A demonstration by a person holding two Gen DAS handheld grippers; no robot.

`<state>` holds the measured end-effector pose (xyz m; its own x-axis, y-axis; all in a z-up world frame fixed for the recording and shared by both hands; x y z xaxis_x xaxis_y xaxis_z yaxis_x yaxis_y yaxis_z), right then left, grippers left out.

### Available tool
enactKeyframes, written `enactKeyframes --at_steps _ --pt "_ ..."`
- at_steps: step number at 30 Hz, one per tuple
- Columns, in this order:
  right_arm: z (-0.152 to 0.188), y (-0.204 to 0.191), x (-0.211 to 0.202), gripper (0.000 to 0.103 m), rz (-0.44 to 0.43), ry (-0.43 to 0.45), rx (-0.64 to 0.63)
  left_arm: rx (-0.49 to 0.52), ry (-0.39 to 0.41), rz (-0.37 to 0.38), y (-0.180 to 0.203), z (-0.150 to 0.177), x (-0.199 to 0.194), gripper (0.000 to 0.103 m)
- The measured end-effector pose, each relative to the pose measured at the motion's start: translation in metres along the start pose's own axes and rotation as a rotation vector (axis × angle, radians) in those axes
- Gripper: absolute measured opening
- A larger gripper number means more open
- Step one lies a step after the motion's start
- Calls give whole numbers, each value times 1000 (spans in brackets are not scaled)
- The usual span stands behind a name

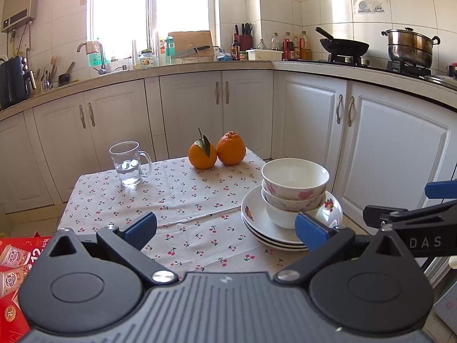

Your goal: Organize plates and bowls

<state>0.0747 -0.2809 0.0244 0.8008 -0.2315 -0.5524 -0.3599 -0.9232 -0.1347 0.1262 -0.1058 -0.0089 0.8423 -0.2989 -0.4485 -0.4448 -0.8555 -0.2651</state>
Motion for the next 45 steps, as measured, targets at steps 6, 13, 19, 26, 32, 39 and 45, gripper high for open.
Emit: enactKeyframes --at_steps 6,13,19,26,32,39,45 --pt "0 0 -1 103 0 5 -1 2 2 -1 0 0 0 103" --pt "-1 0 -3 103 2 9 -3 2 1 -2 0 0 0 103" --pt "-1 1 -3 103 4 10 -5 2 0 -2 0 0 -1 103" --pt "-1 1 -3 103 7 11 -7 2 1 -1 0 0 -1 103" --pt "-2 2 -4 103 12 18 -11 2 0 -1 0 0 -1 103" --pt "-2 2 -4 103 13 21 -12 2 0 -1 0 0 -1 103" --pt "-2 2 -4 103 13 21 -13 2 0 -1 0 0 -1 103"
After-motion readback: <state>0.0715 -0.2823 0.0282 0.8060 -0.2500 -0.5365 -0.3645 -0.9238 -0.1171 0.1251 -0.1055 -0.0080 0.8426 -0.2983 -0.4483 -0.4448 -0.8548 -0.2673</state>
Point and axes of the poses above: each gripper's, at about its wrist camera, not at the fingertips, and x roughly the way its jaws point, y to its right, z to its underside, the point moved 5 cm from there along x, roughly the way its jaws point, and after that the axes turned 14 degrees about x, right-handed, at the moved point
